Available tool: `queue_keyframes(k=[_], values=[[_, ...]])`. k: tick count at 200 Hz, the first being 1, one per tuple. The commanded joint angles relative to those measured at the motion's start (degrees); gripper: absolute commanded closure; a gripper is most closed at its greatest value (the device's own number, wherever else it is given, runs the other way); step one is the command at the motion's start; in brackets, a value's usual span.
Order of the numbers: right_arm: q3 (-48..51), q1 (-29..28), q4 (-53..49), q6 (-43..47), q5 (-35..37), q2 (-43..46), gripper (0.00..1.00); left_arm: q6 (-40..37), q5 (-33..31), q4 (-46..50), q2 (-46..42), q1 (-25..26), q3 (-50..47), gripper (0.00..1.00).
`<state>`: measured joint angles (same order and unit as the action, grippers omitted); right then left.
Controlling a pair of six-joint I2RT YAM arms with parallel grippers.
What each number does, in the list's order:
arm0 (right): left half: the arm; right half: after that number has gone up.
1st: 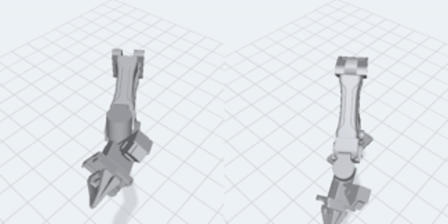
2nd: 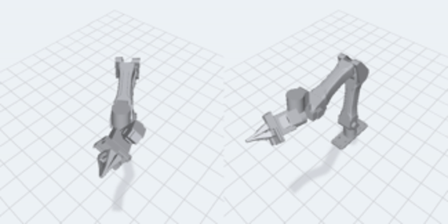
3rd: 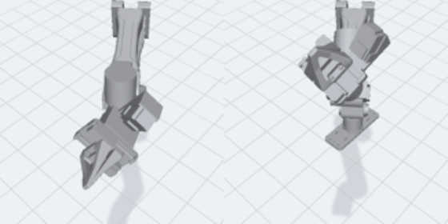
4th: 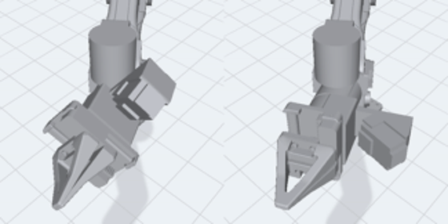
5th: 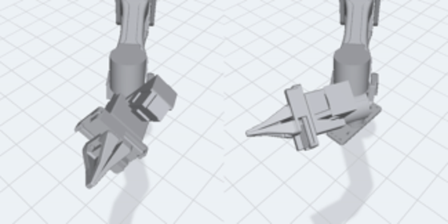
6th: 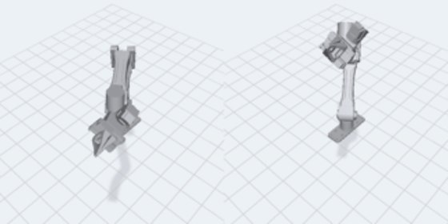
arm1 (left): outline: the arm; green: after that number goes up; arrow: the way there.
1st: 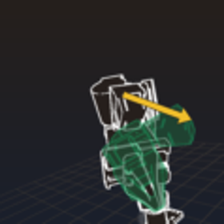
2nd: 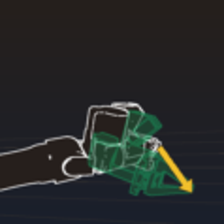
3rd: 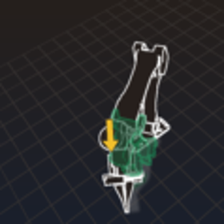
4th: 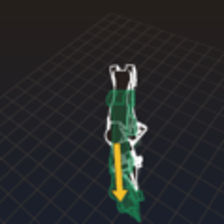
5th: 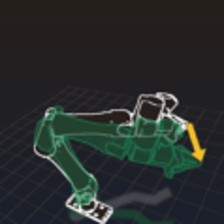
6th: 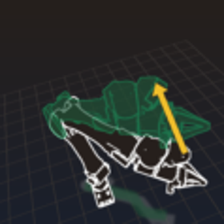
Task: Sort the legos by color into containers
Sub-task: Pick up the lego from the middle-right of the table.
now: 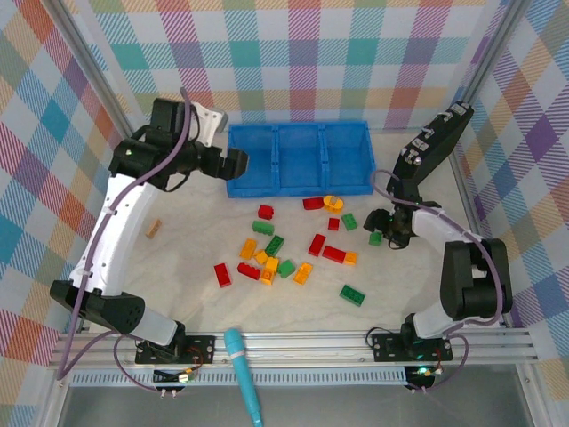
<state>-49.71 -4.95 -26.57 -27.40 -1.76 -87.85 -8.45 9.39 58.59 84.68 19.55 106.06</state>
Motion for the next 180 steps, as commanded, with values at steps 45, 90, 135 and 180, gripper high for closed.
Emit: queue_keyframes(k=[45,90,135,180], values=[[-4.9,-3.5,-1.8,1.7,3.7,-8.1,0.44,1.4,-3.9,0.8,-0.8,6.0,-2.4,0.0],[-5.5,-4.5,-1.9,1.0,4.3,-10.7,0.56,1.1,-5.3,2.0,-1.3,8.9,-5.1,0.0],[-7.4,-5.5,-4.3,2.8,5.1,-12.3,0.67,0.3,-5.2,0.5,-3.0,9.5,-9.1,0.0],[-13.7,-5.6,-11.4,7.6,5.4,-8.2,0.69,-1.8,-7.5,-5.5,-8.3,9.5,-15.2,0.0]])
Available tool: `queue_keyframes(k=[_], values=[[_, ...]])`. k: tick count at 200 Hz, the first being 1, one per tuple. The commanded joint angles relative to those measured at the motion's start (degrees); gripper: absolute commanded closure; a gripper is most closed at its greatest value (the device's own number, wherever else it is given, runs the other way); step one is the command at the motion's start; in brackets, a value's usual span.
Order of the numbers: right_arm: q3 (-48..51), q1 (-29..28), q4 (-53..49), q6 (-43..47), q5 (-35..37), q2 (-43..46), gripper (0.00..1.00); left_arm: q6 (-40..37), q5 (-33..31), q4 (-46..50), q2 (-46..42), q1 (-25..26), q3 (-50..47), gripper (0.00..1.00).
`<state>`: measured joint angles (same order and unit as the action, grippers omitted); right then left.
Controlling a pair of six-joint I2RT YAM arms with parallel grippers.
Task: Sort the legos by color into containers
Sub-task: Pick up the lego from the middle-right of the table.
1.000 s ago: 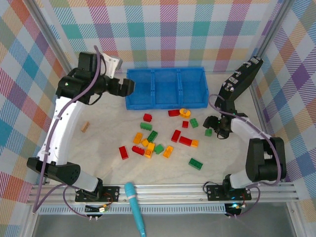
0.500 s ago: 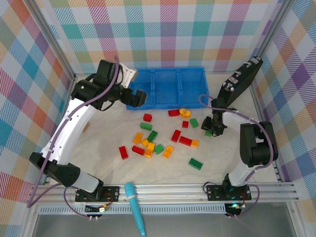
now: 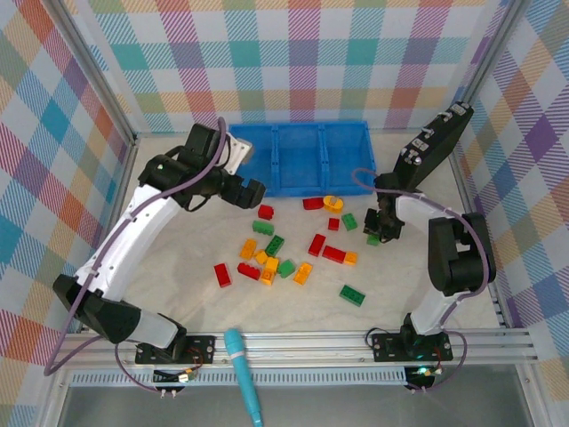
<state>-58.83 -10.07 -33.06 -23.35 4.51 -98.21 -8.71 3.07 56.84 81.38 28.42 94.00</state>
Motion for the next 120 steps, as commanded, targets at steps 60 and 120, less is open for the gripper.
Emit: queue_keyframes(k=[60,120], values=[[-16.9,-0.8,-9.6,6.5,0.8,4.5,0.7,-3.2,-1.9,-10.3,-11.7,0.6,-11.1,0.0],[-34.6,-1.2,-7.5,8.6,0.5,-8.0,0.7,-4.6,2.2,-12.5,-14.1,0.7,-15.1,0.0]])
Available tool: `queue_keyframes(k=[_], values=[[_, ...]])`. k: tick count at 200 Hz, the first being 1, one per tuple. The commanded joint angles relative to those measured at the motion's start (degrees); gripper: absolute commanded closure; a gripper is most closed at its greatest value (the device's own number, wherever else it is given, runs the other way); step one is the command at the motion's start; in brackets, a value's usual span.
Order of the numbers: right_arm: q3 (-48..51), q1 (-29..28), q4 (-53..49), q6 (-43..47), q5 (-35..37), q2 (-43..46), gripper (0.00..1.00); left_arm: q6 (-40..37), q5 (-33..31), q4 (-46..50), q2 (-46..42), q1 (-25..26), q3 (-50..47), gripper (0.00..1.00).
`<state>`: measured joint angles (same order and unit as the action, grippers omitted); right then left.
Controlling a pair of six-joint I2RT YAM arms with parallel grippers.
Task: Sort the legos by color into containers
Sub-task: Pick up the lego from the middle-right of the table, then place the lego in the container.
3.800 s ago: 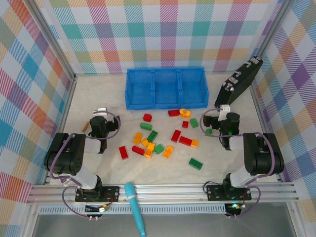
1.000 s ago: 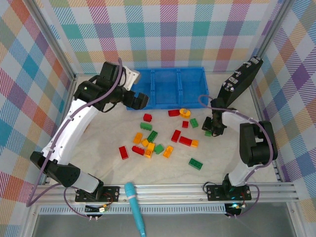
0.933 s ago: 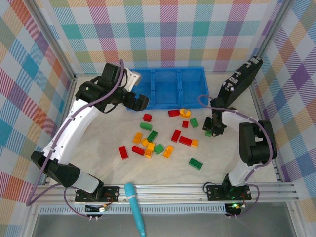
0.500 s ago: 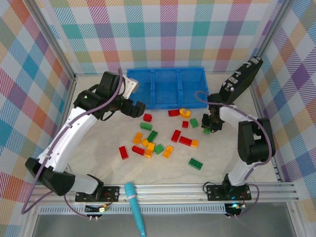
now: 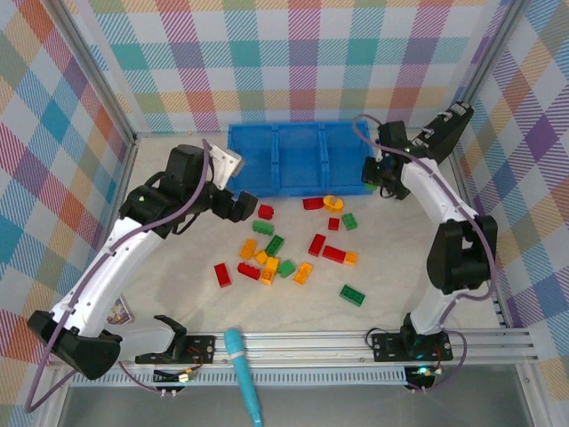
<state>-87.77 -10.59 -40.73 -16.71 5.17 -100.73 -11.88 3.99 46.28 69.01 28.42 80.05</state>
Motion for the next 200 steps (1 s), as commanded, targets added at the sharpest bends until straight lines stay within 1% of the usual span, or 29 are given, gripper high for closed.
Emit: queue_keyframes(k=[1,25,49,80,116,129,145,169,200], values=[[-6.0,-0.7,0.3,2.0,-0.1,-5.8,0.7,-1.4,1.3,-2.0,-1.8,0.6,-1.2,0.0],[-14.6,-1.1,-0.3,2.9,-2.4,-12.6,0.7,-1.9,1.8,-2.4,-2.1,0.7,-1.7,0.0],[-21.3,-1.8,-0.1,3.0,-2.9,-18.6,0.7,-2.3,1.3,-1.9,-2.2,0.7,-1.9,0.0],[-26.9,-2.8,0.2,3.3,-1.9,-24.7,0.7,-2.4,0.9,-2.1,-2.2,0.7,-2.1,0.0],[-30.3,-3.9,-0.2,4.4,0.1,-29.6,0.69,-2.4,1.2,-2.2,-1.8,0.7,-2.2,0.0],[-30.6,-4.2,-0.2,4.6,0.5,-30.4,0.66,-2.4,1.4,-2.1,-1.6,0.7,-2.1,0.0],[-30.2,-4.2,-0.2,4.7,0.8,-30.5,0.58,-2.4,1.5,-2.1,-1.7,0.8,-2.0,0.0],[-28.6,-4.4,0.6,5.1,0.7,-28.8,0.5,-2.4,1.5,-2.1,-1.9,0.8,-1.9,0.0],[-26.1,-4.8,0.3,4.9,0.5,-25.1,0.48,-2.3,1.7,-2.1,-2.3,0.8,-1.8,0.0]])
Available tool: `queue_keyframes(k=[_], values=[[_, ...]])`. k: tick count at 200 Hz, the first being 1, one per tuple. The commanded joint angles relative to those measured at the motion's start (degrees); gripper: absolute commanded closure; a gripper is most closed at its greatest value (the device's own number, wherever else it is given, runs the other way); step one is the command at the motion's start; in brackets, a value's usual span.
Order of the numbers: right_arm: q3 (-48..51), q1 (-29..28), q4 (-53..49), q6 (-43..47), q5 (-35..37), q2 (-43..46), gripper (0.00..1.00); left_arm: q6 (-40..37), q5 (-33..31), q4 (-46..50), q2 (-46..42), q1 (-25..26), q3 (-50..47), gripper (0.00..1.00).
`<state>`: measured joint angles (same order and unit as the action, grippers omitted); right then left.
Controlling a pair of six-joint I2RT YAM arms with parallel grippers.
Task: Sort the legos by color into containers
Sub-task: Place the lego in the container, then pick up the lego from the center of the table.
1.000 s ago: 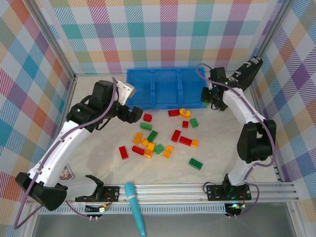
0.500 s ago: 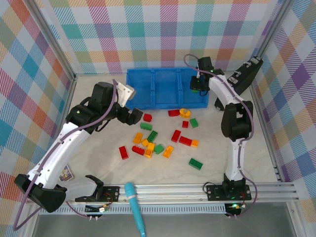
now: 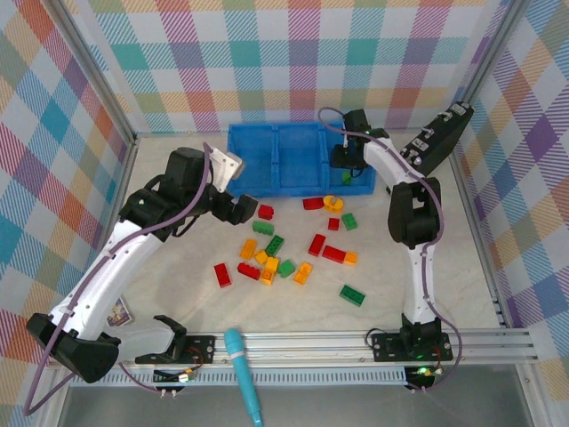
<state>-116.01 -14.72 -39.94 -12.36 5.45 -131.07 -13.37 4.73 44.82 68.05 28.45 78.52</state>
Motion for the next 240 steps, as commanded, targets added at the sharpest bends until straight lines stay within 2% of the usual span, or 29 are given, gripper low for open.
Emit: queue_keyframes(k=[1,66,103,131,162,240], values=[[2.3,-0.7,-0.4,0.5,0.2,5.4,0.48,-0.8,1.0,-0.6,-1.3,0.7,-0.3,0.0],[19.1,-2.9,3.8,-2.9,-0.9,17.3,0.45,-1.1,0.9,-1.3,-3.3,0.7,-1.2,0.0],[27.7,-3.9,5.8,-5.0,-2.5,21.5,0.39,-1.2,1.0,-1.5,-3.6,0.7,-1.3,0.0],[32.8,-4.4,9.7,-2.8,-6.2,22.3,0.27,-1.4,-0.1,-1.3,-4.0,0.7,-1.4,0.0],[33.6,-4.9,9.6,-0.3,-5.7,21.0,0.19,-1.5,-0.2,-1.7,-4.7,0.7,-1.6,0.0],[30.5,-5.0,9.3,1.2,-4.3,16.0,0.12,-1.7,-0.2,-1.2,-4.6,0.7,-1.4,0.0]])
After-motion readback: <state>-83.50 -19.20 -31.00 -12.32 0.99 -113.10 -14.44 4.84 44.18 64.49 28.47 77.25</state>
